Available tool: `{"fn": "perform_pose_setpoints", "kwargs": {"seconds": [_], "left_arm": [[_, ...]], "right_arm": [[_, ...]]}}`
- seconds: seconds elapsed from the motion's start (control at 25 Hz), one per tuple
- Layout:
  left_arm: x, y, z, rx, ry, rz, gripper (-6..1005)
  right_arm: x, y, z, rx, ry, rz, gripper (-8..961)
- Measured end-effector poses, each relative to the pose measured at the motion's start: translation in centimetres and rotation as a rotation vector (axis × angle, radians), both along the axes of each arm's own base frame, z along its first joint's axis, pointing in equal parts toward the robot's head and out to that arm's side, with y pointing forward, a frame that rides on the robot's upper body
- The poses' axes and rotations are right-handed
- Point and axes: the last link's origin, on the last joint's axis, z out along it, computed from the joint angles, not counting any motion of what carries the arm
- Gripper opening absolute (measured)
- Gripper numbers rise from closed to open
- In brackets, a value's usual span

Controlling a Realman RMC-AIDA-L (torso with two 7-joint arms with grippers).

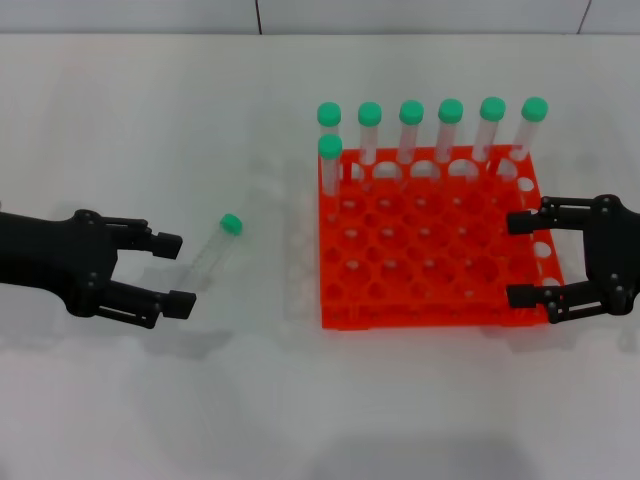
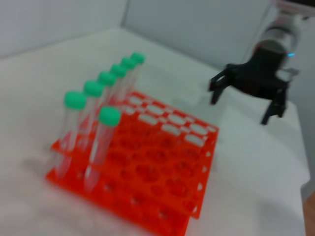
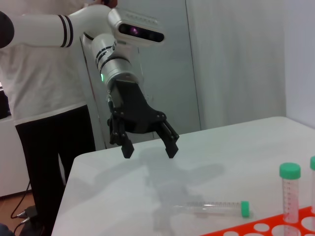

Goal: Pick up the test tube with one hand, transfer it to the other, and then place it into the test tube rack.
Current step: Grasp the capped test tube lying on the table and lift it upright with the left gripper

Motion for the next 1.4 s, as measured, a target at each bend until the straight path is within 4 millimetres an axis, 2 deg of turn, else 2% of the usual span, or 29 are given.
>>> {"fn": "perform_pose_setpoints", "kwargs": {"seconds": [0.32, 0.6, 0.76, 1.04, 1.4], "left_arm": [[1.7, 0.7, 0.0, -0.08, 0.238, 0.275, 880], [2.7, 3.1, -0.4, -0.036, 0.453, 0.529, 878], [3.0, 3.9, -1.8, -0.009, 0.556, 0.562, 877], [4.4, 4.8, -4.2, 0.013, 0.637, 0.571, 875], [5.0, 5.1, -6.7, 0.026, 0.738, 0.587, 851]], "right_arm": [[0.0, 0.1, 0.1, 0.035, -0.001, 0.028, 857], [-0.1, 0.3, 0.2, 0.059, -0.008, 0.058, 856], [-0.3, 0.3, 0.0, 0.066, -0.007, 0.074, 856], [-0.5, 0.4, 0.0, 0.066, -0.008, 0.087, 856], [-0.1, -0.1, -0.2, 0.068, -0.01, 0.085, 857]]}}
